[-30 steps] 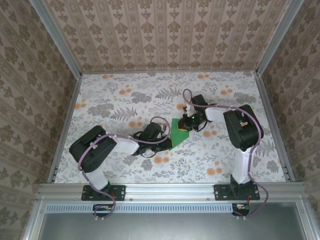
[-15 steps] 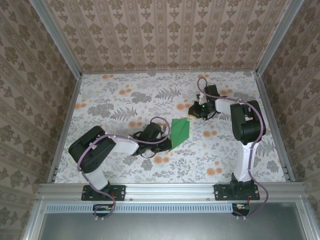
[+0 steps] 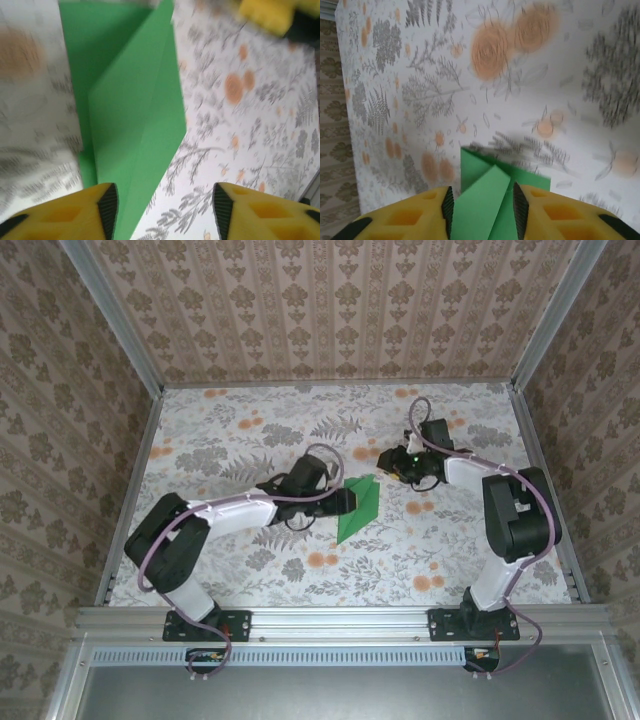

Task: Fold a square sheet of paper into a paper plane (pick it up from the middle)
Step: Turn over the paper at the center of the table.

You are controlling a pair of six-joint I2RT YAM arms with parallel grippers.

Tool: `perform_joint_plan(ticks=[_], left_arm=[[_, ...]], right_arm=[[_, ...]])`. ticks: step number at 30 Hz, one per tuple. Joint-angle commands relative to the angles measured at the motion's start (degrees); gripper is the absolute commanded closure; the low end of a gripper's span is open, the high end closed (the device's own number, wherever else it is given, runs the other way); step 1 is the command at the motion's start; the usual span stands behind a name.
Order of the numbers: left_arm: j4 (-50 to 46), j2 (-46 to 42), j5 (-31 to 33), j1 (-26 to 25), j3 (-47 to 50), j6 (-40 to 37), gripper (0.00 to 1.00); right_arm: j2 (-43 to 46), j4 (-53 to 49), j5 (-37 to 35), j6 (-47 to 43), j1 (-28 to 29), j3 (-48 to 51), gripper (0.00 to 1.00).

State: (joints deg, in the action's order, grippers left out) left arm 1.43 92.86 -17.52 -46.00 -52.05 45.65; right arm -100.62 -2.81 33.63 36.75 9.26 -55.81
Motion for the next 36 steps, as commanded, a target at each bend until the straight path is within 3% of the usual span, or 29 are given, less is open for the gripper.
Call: perform_joint_plan(ticks=[1, 6, 11, 19, 36], left_arm=[[-5.1, -2.9, 3.1, 2.7, -1.2, -2.6, 0.30], [-7.5, -5.2, 5.6, 6.6, 0.7, -3.4, 0.13], [-9.3, -7.6, 7.7, 9.1, 3.1, -3.5, 0.03], [-11.4, -9.7, 8.1, 11.3, 4.9, -2.5, 0.00], [-8.8, -14.2, 3.4, 14.8, 8.3, 2.2, 0.00]], right_arm=[[1.5, 1.5, 3.1, 3.4, 1.9, 3.5, 0.56], [0.6, 3.3, 4.9, 4.9, 4.7, 6.0, 0.55], [-2.0, 3.5, 5.4, 5.5, 7.1, 4.7, 0.58], [-4.5, 3.2, 5.3, 6.6, 9.4, 3.2, 0.59], [-5.5, 21.5, 5.3, 16.2, 13.2, 11.6, 0.72]])
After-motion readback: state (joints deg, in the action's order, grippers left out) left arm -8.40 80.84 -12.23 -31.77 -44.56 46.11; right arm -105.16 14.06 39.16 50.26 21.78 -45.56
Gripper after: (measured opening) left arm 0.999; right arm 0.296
